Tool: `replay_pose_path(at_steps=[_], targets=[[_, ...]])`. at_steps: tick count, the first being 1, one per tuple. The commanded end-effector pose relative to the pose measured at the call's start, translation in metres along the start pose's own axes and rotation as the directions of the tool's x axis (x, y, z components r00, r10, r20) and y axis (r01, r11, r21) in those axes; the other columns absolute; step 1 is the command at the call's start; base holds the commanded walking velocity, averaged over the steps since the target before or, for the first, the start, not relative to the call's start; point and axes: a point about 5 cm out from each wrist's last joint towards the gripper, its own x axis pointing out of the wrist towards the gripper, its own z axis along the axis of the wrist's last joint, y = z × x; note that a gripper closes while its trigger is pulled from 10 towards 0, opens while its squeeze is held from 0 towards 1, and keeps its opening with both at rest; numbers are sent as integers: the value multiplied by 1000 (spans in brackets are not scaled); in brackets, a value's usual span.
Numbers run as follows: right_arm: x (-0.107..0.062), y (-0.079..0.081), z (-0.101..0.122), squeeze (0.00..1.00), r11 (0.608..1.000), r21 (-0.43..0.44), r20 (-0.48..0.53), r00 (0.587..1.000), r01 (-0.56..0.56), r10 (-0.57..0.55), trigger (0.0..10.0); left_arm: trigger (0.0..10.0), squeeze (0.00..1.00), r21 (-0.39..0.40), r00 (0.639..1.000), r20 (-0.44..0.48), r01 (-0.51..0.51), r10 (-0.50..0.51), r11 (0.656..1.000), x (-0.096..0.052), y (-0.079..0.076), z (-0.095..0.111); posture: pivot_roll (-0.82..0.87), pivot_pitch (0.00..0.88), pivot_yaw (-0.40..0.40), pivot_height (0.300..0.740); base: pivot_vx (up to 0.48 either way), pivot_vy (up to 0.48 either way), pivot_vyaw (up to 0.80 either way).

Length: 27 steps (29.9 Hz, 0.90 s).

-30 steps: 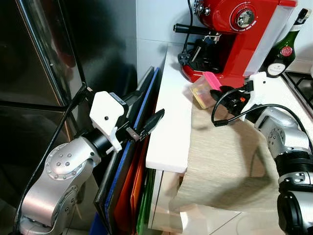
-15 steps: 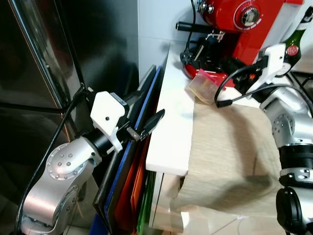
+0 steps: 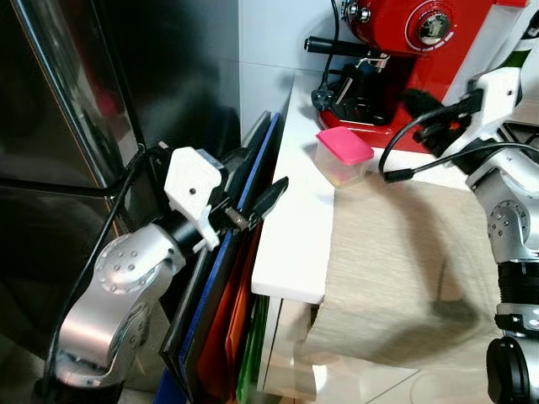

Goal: Restocking fridge

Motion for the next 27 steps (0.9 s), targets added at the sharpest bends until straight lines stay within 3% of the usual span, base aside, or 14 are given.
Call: replay_pose_path(at_steps=[1, 5, 7, 12, 18, 21, 22, 26, 27], targets=[[-4, -1, -4, 1000, 998, 7, 5, 998, 58, -58, 10000, 10000, 0, 17, 1000, 13, 4, -5, 1000, 5, 2, 1, 61, 0, -13, 740, 0, 0, 0], [-22, 15, -28, 1000, 977, -14, 11, 977, 213, -213, 10000, 10000, 0, 28, 996, 31, -86, 86, 996, 22, 16, 1, 11, 0, 19, 740, 0, 0, 0], [-25, 19, -32, 1000, 972, -27, 9, 972, 234, -234, 10000, 10000, 0, 31, 993, 33, -111, 110, 993, 25, 19, 0, 7, 0, 21, 740, 0, 0, 0], [-45, 40, -61, 1000, 950, -54, -76, 947, 308, -312, 10000, 10000, 0, -72, 978, 30, -204, 207, 976, 36, 25, -13, -45, 0, 44, 740, 0, 0, 0], [-50, 43, -61, 1000, 941, -68, -57, 940, 331, -335, 10000, 10000, 0, -132, 974, 34, -217, 223, 967, 42, 22, -24, -65, 0, 33, 740, 0, 0, 0], [-48, 45, -58, 1000, 944, -79, -42, 945, 319, -323, 10000, 10000, 0, -124, 979, 43, -192, 198, 974, 47, 25, -26, -59, 0, 23, 740, 0, 0, 0], [-46, 47, -56, 1000, 949, -88, -37, 951, 304, -308, 10000, 10000, 0, -94, 985, 39, -162, 166, 982, 54, 32, -27, -51, 0, 14, 740, 0, 0, 0], [-43, 53, -54, 1000, 955, -111, -33, 960, 274, -279, 10000, 10000, 0, -95, 985, 23, -169, 172, 981, 58, 49, -29, -58, 0, 22, 740, 0, 0, 0], [-42, 59, -51, 145, 961, -121, -12, 967, 251, -254, 10000, 10000, 0, -107, 984, -22, -178, 177, 978, 61, 56, -36, -64, 0, 29, 740, 0, 0, 0]])
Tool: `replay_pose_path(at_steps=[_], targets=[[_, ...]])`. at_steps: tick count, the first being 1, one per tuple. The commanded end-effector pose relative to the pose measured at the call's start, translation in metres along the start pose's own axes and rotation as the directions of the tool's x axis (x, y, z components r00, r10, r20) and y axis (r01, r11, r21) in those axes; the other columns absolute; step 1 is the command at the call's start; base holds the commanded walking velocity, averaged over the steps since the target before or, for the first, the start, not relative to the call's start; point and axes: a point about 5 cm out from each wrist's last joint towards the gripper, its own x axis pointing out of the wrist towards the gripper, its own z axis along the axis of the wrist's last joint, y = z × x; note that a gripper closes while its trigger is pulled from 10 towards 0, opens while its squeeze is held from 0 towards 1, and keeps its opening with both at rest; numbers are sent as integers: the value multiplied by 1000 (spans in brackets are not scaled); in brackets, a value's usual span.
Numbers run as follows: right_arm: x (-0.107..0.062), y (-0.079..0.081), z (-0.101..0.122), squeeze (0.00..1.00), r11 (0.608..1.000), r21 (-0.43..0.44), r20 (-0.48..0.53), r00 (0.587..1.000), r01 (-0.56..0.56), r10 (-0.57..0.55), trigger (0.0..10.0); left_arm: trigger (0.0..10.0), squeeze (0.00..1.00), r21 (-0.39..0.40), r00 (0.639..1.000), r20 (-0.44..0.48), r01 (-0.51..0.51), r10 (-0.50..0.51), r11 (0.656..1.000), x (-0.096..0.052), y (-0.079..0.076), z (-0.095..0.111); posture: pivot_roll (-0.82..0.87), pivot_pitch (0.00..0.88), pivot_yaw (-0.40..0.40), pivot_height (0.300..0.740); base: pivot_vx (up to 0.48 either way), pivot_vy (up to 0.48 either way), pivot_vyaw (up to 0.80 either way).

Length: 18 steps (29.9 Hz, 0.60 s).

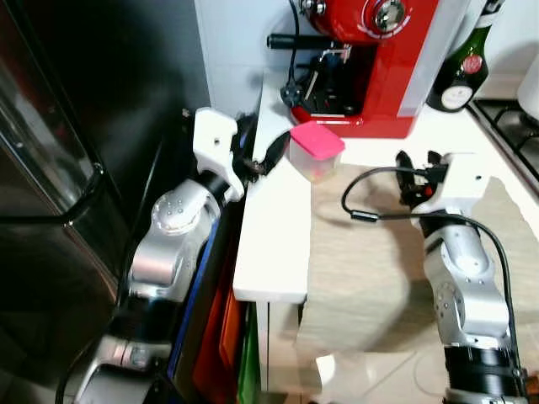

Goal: Restocking fridge

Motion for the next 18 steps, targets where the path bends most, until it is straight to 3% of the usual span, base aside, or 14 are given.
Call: replay_pose_path(at_steps=[1, 2, 8, 10, 14, 18], targets=[[0, 5, 10, 145, 999, -23, 49, 998, -24, 25, 10000, 10000, 0, -20, 999, -37, -15, 14, 1000, -1, 7, -7, -64, 0, 29, 740, 0, 0, 0], [-1, 6, 12, 0, 1000, -19, 59, 998, -24, 25, 10000, 10000, 0, -38, 998, -58, -27, 25, 999, 1, 10, -10, -66, 0, 31, 740, 0, 0, 0], [-17, 11, 13, 0, 999, 32, 63, 998, -10, 8, 10000, 10000, 0, -338, 986, -164, -92, 38, 937, 17, 9, -31, -103, 0, 61, 740, 0, 0, 0], [-21, 13, 16, 0, 999, 28, 70, 997, -19, 17, 10000, 10000, 0, -351, 978, -206, -114, 42, 929, 27, 2, -41, -122, 0, 64, 740, 0, 0, 0], [-23, 14, 19, 0, 999, 23, 77, 997, -22, 20, 10000, 10000, 0, -388, 978, -205, -118, 39, 914, 34, -2, -44, -130, 0, 64, 740, 0, 0, 0], [-26, 15, 28, 0, 999, 1, 97, 994, -45, 45, 10000, 10000, 0, -511, 979, -184, -170, 85, 843, 49, -3, -38, -154, 0, 60, 740, 0, 0, 0]])
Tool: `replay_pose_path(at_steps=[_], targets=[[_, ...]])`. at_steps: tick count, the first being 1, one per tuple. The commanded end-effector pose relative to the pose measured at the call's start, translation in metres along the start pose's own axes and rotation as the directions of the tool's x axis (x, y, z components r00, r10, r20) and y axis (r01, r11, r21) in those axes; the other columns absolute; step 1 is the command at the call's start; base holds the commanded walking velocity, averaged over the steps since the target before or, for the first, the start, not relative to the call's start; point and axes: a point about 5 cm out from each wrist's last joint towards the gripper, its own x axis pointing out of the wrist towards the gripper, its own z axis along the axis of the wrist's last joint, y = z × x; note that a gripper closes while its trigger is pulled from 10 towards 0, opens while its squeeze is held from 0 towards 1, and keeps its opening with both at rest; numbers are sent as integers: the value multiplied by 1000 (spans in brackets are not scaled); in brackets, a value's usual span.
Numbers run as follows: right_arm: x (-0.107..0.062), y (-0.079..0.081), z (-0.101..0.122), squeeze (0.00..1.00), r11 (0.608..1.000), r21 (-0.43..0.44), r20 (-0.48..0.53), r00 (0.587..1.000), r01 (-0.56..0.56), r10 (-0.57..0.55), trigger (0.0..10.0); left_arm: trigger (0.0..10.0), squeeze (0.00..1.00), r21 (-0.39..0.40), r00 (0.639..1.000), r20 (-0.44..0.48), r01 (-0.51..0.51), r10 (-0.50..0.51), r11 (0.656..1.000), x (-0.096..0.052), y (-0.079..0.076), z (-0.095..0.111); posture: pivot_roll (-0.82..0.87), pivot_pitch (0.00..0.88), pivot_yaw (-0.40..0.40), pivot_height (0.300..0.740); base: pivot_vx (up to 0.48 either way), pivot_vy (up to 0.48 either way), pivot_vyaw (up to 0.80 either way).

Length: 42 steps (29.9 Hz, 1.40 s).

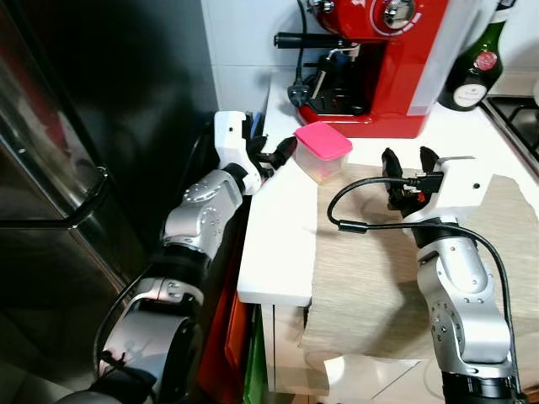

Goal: Restocking fridge

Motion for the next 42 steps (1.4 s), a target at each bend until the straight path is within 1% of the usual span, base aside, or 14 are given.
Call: replay_pose_path(at_steps=[1, 2, 9, 16, 20, 25, 27, 29, 30, 36, 42], targets=[[-1, 3, 7, 0, 1000, -7, 12, 1000, -22, 22, 10000, 10000, 0, -46, 999, 45, -22, 24, 999, 5, -1, 12, -156, 0, 59, 740, 0, 0, 0], [-2, 3, 7, 0, 1000, -7, 9, 1000, -23, 23, 10000, 10000, 0, -66, 998, 49, -30, 34, 997, 8, -1, 13, -159, 0, 57, 740, 0, 0, 0], [-3, 5, 7, 0, 999, -4, -6, 999, -32, 32, 10000, 10000, 0, -102, 997, 60, -36, 42, 994, 10, -2, 15, -166, 0, 57, 740, 0, 0, 0], [-2, 8, 6, 0, 999, 4, -21, 999, -44, 44, 10000, 10000, 0, -78, 999, 35, -38, 41, 996, 13, -4, 10, -158, 0, 53, 740, 0, 0, 0], [-2, 10, 6, 0, 999, 8, -25, 998, -51, 51, 10000, 10000, 0, -92, 999, 28, -42, 44, 995, 13, -3, 9, -158, 0, 55, 740, 0, 0, 0], [-3, 11, 6, 0, 998, 11, -29, 998, -54, 55, 10000, 10000, 0, -94, 999, 17, -29, 31, 995, 16, -8, 6, -162, 0, 58, 740, 0, 0, 0], [-3, 12, 6, 0, 997, 14, -31, 997, -77, 77, 10000, 10000, 0, -94, 1000, 12, -24, 25, 995, 17, -10, 5, -162, 0, 58, 740, 0, 0, 0], [-7, 20, 5, 0, 989, 10, -36, 988, -150, 151, 10000, 10000, 0, -77, 1000, 22, 10, -8, 997, 19, -15, 6, -165, 0, 58, 740, 0, 0, 0], [-11, 23, 2, 0, 984, 35, -57, 982, -176, 178, 10000, 10000, 0, -74, 999, 25, 33, -31, 997, 20, -18, 7, -165, 0, 58, 740, 0, 0, 0], [-16, 24, -4, 0, 981, 45, -94, 976, -190, 194, 10000, 10000, 0, -74, 999, 15, 30, -29, 997, 22, -20, 6, -167, 0, 54, 740, 0, 0, 0], [-21, 25, -5, 0, 977, 47, -111, 971, -209, 213, 10000, 10000, 0, -99, 999, 2, 35, -35, 994, 24, -23, 3, -171, 0, 51, 740, 0, 0, 0]])
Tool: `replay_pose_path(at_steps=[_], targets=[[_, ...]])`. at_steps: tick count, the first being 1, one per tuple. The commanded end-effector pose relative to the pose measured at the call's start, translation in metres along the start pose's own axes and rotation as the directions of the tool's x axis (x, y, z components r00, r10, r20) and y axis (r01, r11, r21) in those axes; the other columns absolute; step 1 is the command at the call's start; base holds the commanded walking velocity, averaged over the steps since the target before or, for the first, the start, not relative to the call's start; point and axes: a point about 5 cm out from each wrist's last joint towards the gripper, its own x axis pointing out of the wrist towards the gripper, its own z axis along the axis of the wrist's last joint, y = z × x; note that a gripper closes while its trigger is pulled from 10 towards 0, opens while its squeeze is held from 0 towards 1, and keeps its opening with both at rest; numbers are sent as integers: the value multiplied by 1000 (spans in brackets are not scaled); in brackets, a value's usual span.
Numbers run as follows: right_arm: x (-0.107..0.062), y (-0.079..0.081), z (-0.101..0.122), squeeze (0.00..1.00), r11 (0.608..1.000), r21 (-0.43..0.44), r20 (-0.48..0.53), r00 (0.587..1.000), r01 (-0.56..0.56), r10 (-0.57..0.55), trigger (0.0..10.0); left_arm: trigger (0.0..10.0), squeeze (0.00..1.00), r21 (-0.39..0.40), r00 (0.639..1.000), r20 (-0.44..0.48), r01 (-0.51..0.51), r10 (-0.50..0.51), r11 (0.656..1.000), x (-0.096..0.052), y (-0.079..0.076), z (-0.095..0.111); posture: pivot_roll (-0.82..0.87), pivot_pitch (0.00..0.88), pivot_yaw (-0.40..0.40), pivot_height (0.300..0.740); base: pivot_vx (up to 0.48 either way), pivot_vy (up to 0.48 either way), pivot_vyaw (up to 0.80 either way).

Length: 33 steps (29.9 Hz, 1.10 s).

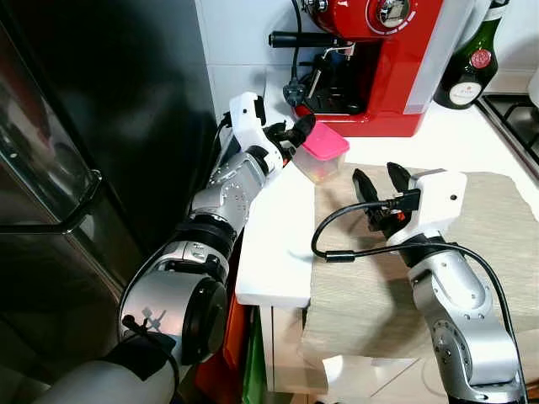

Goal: Restocking fridge

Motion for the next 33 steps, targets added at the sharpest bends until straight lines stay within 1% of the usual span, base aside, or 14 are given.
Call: replay_pose_path(at_steps=[1, 4, 6, 9, 10, 12, 13, 14, 15, 21, 26, 33], targets=[[-1, 5, 6, 0, 1000, -1, 17, 999, -30, 30, 10000, 10000, 0, 11, 1000, 3, 20, -21, 1000, 3, -5, 6, -171, 0, 50, 740, 0, 0, 0], [0, 7, 6, 0, 999, 4, 15, 999, -37, 37, 10000, 10000, 0, 21, 1000, -7, 27, -26, 999, 4, -7, 5, -171, 0, 49, 740, 0, 0, 0], [0, 8, 6, 0, 999, 6, 15, 999, -41, 41, 10000, 10000, 0, 49, 1000, -26, 12, -11, 999, 4, -6, 3, -170, 0, 46, 740, 0, 0, 0], [1, 8, 6, 0, 999, 7, 12, 999, -47, 47, 10000, 10000, 0, 32, 998, -55, -7, 9, 999, 4, -5, -2, -168, 0, 41, 740, 0, 0, 0], [1, 7, 6, 0, 999, 7, 10, 999, -48, 48, 10000, 10000, 0, 12, 998, -65, -24, 25, 1000, 4, -3, -4, -167, 0, 39, 740, 0, 0, 0], [1, 7, 6, 0, 999, 7, 9, 999, -49, 49, 10000, 10000, 0, -3, 997, -69, -35, 35, 999, 4, -2, -5, -167, 0, 38, 740, 0, 0, 0], [2, 7, 6, 0, 999, 7, 8, 999, -49, 49, 10000, 4980, 0, -21, 996, -74, -47, 45, 999, 4, -1, -6, -166, 0, 35, 740, 0, 0, 0], [2, 7, 6, 0, 999, 8, 8, 999, -50, 50, 10000, 275, 0, -41, 995, -80, -67, 64, 997, 3, 1, -7, -167, 0, 35, 740, 0, 0, 0], [2, 7, 6, 0, 999, 8, 7, 999, -51, 51, 10000, 0, 0, -52, 993, -82, -85, 81, 995, 3, 3, -7, -168, 0, 34, 740, 0, 0, 0], [2, 6, 6, 0, 999, 8, 2, 999, -50, 50, 10000, 0, 0, -72, 991, -65, -123, 119, 990, 1, 8, -7, -172, 0, 31, 740, 0, 0, 0], [2, 5, 5, 0, 999, 8, -3, 999, -48, 48, 10000, 0, 0, -96, 991, -36, -135, 132, 986, 2, 9, -3, -174, 0, 30, 740, 0, 0, 0], [2, 5, 5, 0, 999, 6, -8, 999, -46, 46, 10000, 0, 0, -107, 992, -29, -125, 123, 986, 2, 7, -2, -180, 0, 31, 740, 0, 0, 0]])
